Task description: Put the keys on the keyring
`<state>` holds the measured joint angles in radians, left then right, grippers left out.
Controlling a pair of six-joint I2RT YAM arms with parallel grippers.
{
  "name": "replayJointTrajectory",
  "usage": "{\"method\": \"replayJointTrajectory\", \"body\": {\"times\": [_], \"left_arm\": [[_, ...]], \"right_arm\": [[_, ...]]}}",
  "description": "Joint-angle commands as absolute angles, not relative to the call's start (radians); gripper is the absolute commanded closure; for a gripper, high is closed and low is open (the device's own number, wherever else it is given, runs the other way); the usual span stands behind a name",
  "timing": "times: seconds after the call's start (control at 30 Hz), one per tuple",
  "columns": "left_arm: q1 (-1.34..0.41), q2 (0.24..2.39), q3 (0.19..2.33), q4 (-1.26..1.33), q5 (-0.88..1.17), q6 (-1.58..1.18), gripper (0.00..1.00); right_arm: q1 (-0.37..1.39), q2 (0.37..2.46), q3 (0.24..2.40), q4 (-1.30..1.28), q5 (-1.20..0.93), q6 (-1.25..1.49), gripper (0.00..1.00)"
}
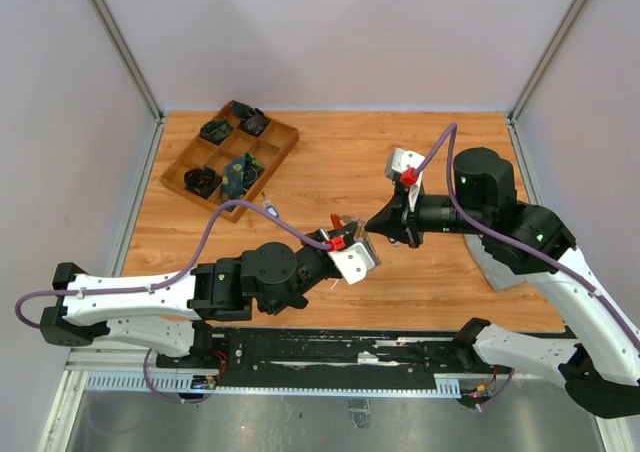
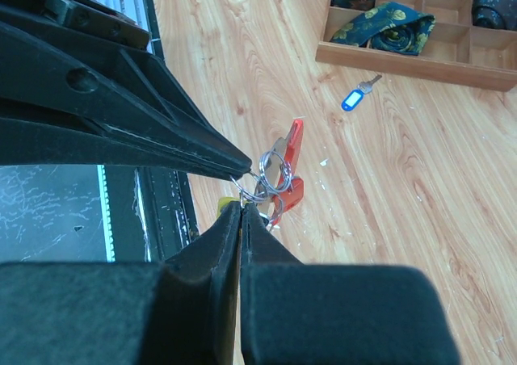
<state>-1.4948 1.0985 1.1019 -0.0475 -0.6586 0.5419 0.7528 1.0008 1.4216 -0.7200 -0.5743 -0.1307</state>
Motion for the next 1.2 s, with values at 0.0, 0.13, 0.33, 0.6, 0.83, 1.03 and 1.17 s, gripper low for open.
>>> {"method": "replayJointTrajectory", "body": {"times": [0.0,0.13,0.33,0.6,0.83,1.03,1.17], "left_arm": [[-1.503,1.092,1.139,0.003,-0.667,0.546,0.99],[-1.504,1.091,1.138,0.003,-0.668,0.548,0.99],[-1.505,1.088,1.136,0.006,-0.670,0.547,1.00],[-1.508,1.082,1.135,0.007,-0.665,0.542,0.99],[-1.515,1.074,1.135,0.004,-0.655,0.533,0.99],[-1.519,1.053,1.134,-0.003,-0.627,0.514,1.00],[-1.519,1.035,1.135,-0.006,-0.602,0.486,0.99]], "right_arm": [[0.776,0.994,1.409,-0.689,-0.522,-0.109,0.99],[0.776,0.991,1.405,-0.693,-0.504,-0.104,0.99],[0.776,0.989,1.397,-0.696,-0.490,-0.099,0.99],[0.775,0.996,1.399,-0.702,-0.486,-0.094,0.97],[0.776,0.990,1.434,-0.736,-0.451,-0.113,0.85],[0.776,0.992,1.466,-0.784,-0.382,-0.148,0.80],[0.775,0.977,1.475,-0.795,-0.399,-0.198,0.74]]}}
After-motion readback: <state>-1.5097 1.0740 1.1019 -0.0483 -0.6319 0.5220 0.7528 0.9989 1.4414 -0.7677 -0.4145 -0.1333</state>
